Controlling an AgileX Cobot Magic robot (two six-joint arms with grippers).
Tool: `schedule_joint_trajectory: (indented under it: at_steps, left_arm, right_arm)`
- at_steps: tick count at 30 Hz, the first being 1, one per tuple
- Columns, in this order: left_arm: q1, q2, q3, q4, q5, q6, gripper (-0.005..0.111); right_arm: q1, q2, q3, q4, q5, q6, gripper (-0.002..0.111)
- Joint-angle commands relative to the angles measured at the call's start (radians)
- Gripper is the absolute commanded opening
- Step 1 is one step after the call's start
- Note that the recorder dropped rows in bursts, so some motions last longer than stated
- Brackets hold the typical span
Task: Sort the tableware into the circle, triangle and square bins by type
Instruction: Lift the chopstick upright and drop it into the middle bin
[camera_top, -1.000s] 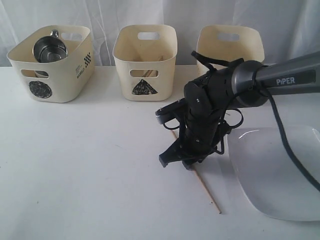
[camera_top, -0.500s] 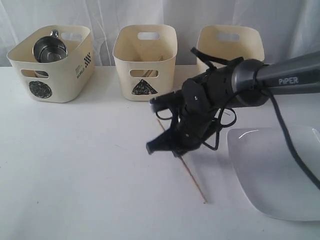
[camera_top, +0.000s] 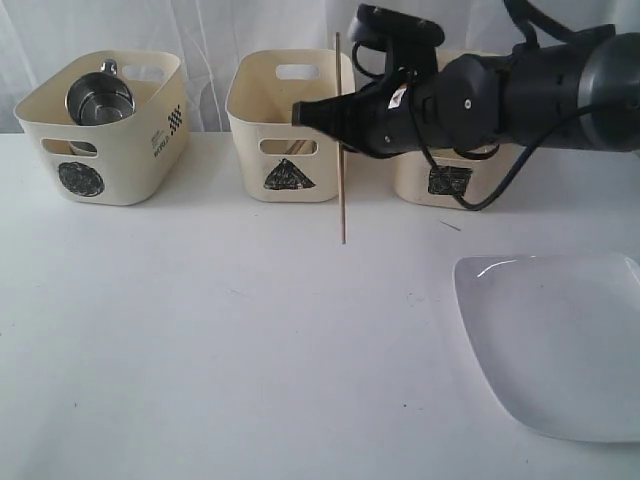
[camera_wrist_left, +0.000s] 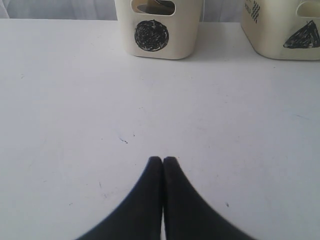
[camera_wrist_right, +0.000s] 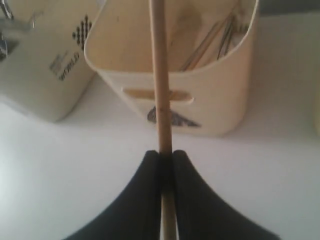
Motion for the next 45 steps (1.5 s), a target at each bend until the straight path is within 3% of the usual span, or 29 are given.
schedule_joint_trajectory:
  at_steps: [1,9,27,30,37,45]
  left_arm:
    - [0.001,-0.005,0.003,-0.004,0.0,-0.004,0.0]
    - [0.001,-0.005,0.003,-0.004,0.0,-0.004,0.0]
    - [0.001,-0.005,0.003,-0.004,0.0,-0.004,0.0]
    - [0.001,-0.005,0.003,-0.004,0.0,-0.004,0.0]
    - [0.001,-0.005,0.003,-0.004,0.0,-0.004,0.0]
    - [0.001,-0.005,0.003,-0.004,0.0,-0.004,0.0]
  right_arm:
    - [-0.041,-0.006,-0.028,0.005,-0.114,0.006,0.0]
    - [-0.08,0.088,-0.218,0.005,-0.193,0.141,0.0]
    - [-0.083,0.462,-0.664,0.005,-0.218,0.142,0.0]
    - [-0.083,0.488,-0.69,0.005,-0.199,0.142,0.004]
    - [-0.083,0.485,-0.695,-0.001,-0.105,0.038,0.027]
    - [-0.078,0.407,-0.633,-0.07,0.08,-0.052,0.029]
